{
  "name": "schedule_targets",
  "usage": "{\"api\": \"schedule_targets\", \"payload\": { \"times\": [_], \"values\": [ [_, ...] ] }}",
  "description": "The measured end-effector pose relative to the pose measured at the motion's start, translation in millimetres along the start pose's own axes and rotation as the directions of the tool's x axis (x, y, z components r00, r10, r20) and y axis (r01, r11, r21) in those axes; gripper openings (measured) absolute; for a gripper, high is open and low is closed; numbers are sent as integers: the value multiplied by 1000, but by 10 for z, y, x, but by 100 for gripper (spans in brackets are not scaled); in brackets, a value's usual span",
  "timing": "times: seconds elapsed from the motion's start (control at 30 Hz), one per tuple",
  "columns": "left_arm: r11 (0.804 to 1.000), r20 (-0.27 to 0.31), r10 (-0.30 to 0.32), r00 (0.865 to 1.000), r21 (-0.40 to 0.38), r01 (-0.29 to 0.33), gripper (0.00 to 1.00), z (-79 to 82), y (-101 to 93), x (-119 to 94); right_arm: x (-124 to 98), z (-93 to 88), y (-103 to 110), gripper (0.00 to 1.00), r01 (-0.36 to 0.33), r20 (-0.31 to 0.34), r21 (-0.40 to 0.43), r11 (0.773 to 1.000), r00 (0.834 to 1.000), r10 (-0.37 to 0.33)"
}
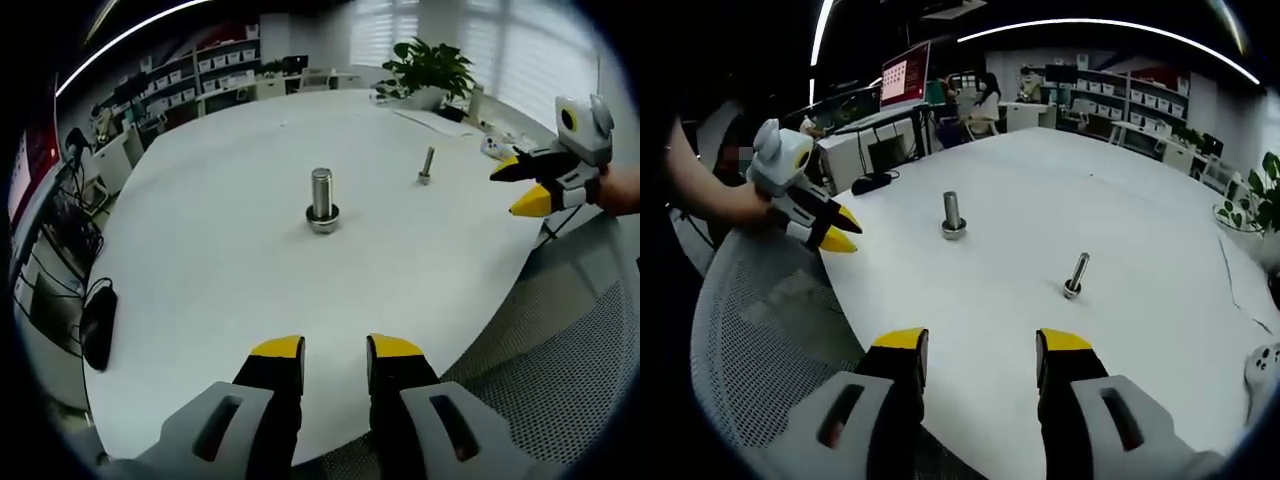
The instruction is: Place the washer onto the threaded stud by aligning its center hole with the stud, sliding it down to the base, and recovering from edge contact or off-axis alignment until the washer reaches the visible bottom stop.
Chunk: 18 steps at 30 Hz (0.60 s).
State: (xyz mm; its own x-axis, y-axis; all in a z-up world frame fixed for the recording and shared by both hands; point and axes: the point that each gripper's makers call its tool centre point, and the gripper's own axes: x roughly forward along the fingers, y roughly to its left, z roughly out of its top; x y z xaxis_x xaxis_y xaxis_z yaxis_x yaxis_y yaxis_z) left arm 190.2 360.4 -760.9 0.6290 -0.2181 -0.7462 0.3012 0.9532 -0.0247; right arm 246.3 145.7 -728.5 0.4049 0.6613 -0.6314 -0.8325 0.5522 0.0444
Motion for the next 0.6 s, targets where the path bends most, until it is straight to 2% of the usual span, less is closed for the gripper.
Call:
{"api": "schedule_targets", "payload": {
  "times": [0.33,0.47,0.6],
  "values": [
    [1000,2,7,1000,-5,-7,23,1,17,-1,37,-79,24,45,7,-13,-36,999,1000,-8],
    [1000,7,8,1000,-2,-8,23,14,15,-1,25,-54,23,45,8,2,-42,999,1000,-8],
    [1000,17,17,1000,-12,-16,23,32,42,-11,51,-87,52,45,-3,-19,-59,998,1000,2]
  ]
}}
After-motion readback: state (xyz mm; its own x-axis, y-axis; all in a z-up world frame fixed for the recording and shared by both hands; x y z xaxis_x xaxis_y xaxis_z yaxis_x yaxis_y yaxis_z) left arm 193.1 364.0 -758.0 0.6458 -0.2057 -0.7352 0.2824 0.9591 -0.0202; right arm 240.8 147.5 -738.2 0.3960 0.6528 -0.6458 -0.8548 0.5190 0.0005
